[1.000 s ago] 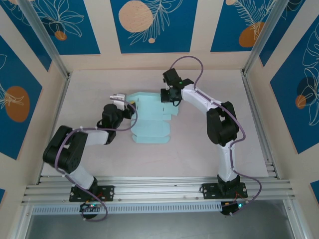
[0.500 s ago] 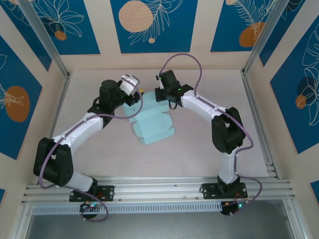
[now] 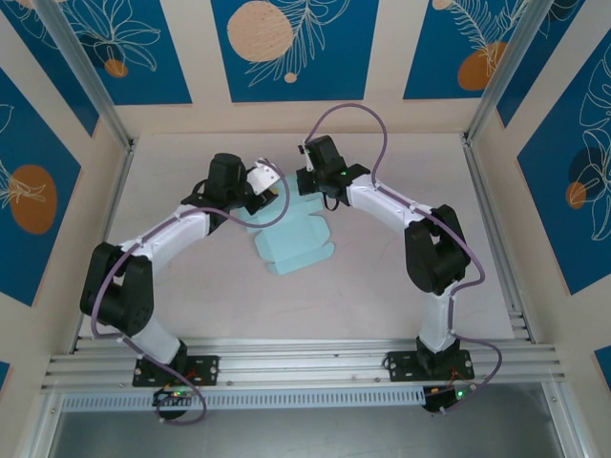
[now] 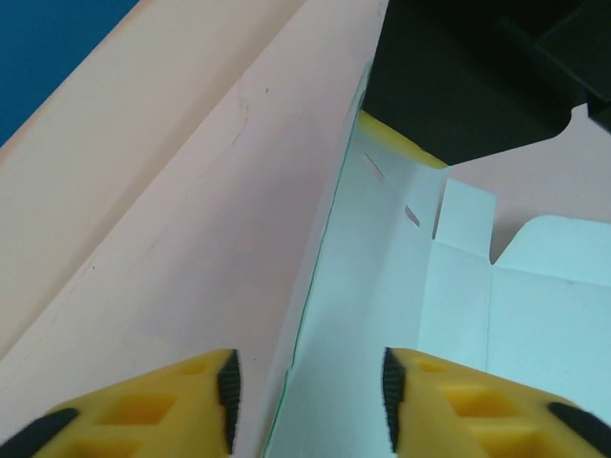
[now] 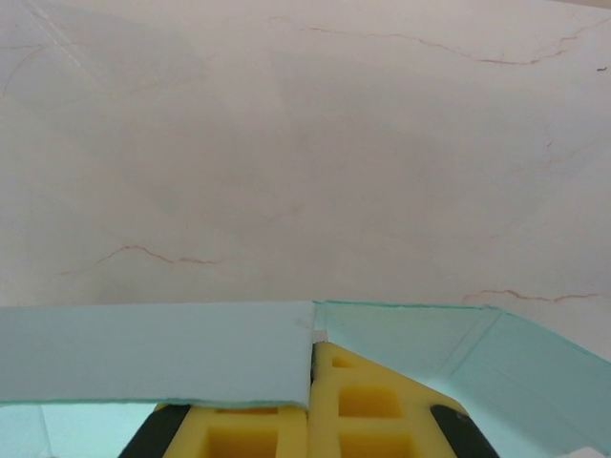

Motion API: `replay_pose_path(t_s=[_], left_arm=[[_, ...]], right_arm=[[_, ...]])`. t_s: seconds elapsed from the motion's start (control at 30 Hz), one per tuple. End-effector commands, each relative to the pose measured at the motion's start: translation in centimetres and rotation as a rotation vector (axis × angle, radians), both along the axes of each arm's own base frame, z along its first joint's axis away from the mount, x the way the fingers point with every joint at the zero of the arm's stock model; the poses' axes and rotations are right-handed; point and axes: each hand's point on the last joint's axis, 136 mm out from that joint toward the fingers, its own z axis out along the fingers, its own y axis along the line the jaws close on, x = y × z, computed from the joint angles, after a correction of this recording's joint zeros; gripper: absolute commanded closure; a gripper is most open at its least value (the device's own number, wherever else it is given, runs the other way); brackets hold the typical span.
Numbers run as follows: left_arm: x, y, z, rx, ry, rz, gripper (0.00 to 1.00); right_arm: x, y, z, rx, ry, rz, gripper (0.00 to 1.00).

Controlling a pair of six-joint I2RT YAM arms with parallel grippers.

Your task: Fold the paper box

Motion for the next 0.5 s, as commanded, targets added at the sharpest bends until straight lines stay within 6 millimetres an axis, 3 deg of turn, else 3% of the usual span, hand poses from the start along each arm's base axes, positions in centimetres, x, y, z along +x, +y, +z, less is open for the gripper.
replay_pose_path(t_s=[0.0, 0.27, 0.47], left_arm=[[0.3, -1.4, 0.2, 0.055, -0.053, -0.057, 0.65], [0.7, -2.1, -0.8, 0.138, -0.113, -0.066, 0.99], [-0.2, -2.7, -0.4, 0.176, -0.260, -0.079, 1.00]], right_arm=[[-0.2, 0.4, 1.7, 0.038, -0.045, 0.004, 0.96], [-0.6, 0.3, 1.0, 0.058, -0.024, 0.011, 0.95], [-1.8, -0.8, 0.9, 0.131, 0.007, -0.010, 0.90]])
